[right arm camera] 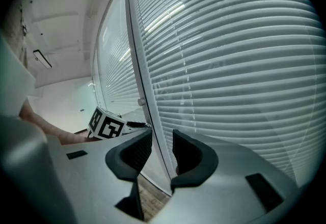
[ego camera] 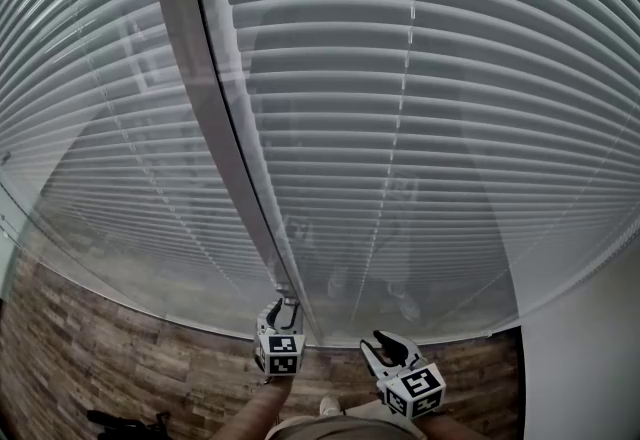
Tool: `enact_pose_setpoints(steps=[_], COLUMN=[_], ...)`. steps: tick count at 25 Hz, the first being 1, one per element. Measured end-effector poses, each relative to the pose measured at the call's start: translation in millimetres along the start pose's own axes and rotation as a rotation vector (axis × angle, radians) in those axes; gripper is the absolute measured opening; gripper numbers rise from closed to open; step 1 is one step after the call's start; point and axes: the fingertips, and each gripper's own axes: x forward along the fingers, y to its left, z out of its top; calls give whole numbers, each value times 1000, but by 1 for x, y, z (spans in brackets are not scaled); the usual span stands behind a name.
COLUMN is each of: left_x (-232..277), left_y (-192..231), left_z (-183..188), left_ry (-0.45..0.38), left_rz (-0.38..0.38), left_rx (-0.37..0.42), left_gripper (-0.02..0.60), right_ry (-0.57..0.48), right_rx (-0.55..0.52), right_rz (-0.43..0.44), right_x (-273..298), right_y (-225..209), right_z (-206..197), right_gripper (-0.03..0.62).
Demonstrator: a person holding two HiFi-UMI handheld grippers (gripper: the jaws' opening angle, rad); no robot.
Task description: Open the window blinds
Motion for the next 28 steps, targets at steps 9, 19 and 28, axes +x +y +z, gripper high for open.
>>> enact_pose_setpoints(steps=[9, 19, 28], left_x=[3, 3, 3], left_y=[-1, 0, 1], left_z=[-1, 1, 2], left_ry=[7, -3, -10], left_rz=[15, -3, -43], left_rx=[26, -50, -218], left_gripper=[149, 138, 137], right_ry=[1, -1, -5], right_rx=[-2, 1, 1], right_rz=[2, -9, -10], right_x=[1, 1, 1], right_y=[-1, -9, -10], right_z=[2, 2, 4], right_gripper=[121, 121, 121])
